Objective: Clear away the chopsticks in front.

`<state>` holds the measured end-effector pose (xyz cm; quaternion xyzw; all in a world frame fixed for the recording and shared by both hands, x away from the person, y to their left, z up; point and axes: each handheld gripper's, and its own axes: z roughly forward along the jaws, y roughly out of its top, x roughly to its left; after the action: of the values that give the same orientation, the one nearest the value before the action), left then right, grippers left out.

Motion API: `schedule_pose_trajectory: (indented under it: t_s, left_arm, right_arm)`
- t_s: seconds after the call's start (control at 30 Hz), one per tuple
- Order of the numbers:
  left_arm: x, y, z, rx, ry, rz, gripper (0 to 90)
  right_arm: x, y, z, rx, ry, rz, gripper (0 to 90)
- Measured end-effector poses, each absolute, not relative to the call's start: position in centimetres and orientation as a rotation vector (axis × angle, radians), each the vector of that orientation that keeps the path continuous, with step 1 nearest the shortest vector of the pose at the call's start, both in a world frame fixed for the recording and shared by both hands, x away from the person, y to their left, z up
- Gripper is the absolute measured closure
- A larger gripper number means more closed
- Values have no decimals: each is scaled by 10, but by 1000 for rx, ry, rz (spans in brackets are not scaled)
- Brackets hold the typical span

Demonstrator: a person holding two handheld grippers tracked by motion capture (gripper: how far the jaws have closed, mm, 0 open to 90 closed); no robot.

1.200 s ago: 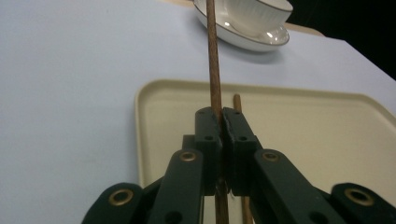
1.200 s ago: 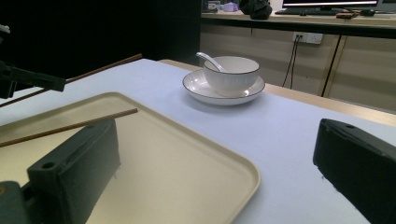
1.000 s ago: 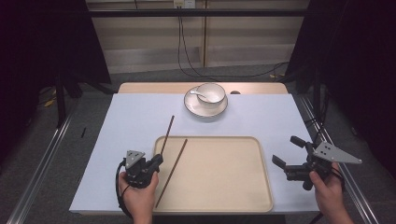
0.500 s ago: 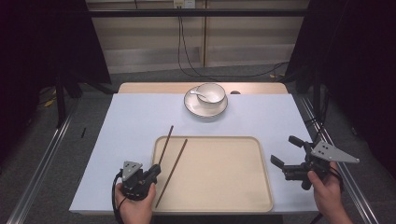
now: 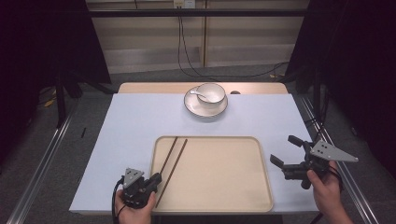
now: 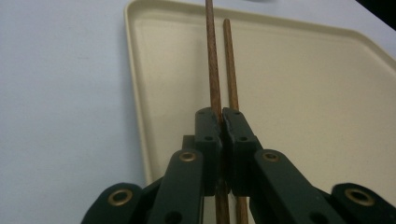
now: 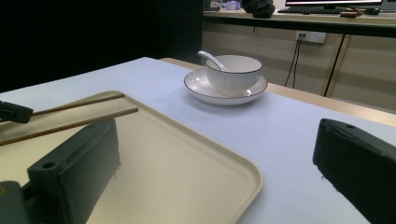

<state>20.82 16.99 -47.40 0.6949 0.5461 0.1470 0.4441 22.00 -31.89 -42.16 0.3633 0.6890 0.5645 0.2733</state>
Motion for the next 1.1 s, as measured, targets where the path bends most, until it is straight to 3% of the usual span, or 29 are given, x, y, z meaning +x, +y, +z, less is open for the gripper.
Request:
schedule_pose_trajectory:
  t_s: [0.3, 0.4, 0.5, 0.8, 1.1]
  left_arm:
    - [220, 166, -477, 1764, 1359, 378, 808]
    - [223, 165, -473, 1739, 1335, 376, 722]
    - [227, 164, -468, 1724, 1315, 372, 695]
    - [239, 166, -446, 1633, 1226, 401, 453]
    - [246, 167, -425, 1597, 1152, 423, 356]
  right_arm:
    - [220, -322, -421, 995, 1841, 1522, 0]
    - [220, -323, -421, 1001, 1830, 1530, 0]
    - [220, -323, -421, 1005, 1833, 1528, 0]
    - [220, -321, -421, 1001, 1837, 1530, 0]
    - [220, -321, -421, 996, 1842, 1534, 0]
